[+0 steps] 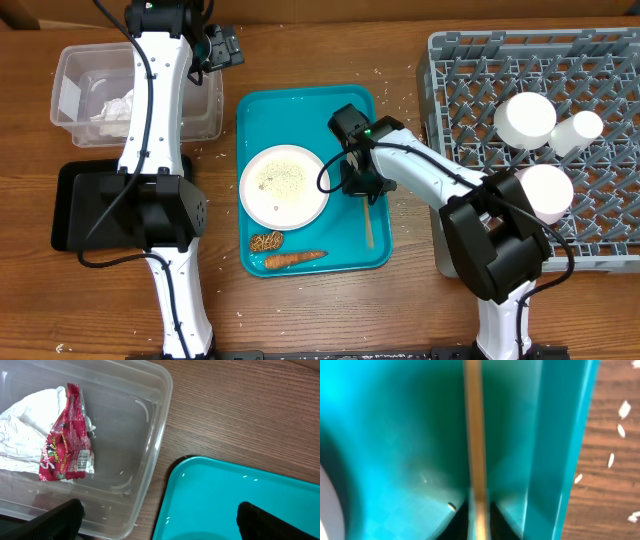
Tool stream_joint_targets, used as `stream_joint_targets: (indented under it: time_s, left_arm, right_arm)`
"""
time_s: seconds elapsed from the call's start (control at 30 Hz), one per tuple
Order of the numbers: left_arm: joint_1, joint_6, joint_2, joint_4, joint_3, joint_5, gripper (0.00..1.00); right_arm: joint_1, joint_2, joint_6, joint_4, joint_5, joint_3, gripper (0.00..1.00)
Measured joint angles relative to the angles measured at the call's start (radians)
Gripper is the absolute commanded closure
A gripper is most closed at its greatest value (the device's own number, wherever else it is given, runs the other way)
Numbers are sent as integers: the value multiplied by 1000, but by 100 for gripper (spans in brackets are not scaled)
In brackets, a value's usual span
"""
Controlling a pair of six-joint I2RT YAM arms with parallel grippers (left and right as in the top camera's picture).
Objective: Sort waste into correct bins and load items into the dishwasher
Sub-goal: 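Reach the right gripper to the wooden stick and grasp it, then carry the wooden stick right and drop it into the rack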
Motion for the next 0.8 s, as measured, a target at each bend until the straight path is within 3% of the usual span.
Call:
stream_joint_targets:
  time_s: [0.2, 0.4, 0.6, 0.8]
  left_arm:
    - [0, 0, 0, 0, 0, 0, 0]
    - [0, 0, 0, 0, 0, 0, 0]
    - [0, 0, 0, 0, 0, 0, 0]
    - [0, 0, 0, 0, 0, 0, 0]
  right_arm:
    - [-2, 2, 5, -34, -18, 9, 96]
    - [-45, 2, 2, -229, -39, 166, 96]
    - [-194, -63, -100, -323, -33, 410, 96]
    - [-384, -174, -260, -315, -25, 539, 96]
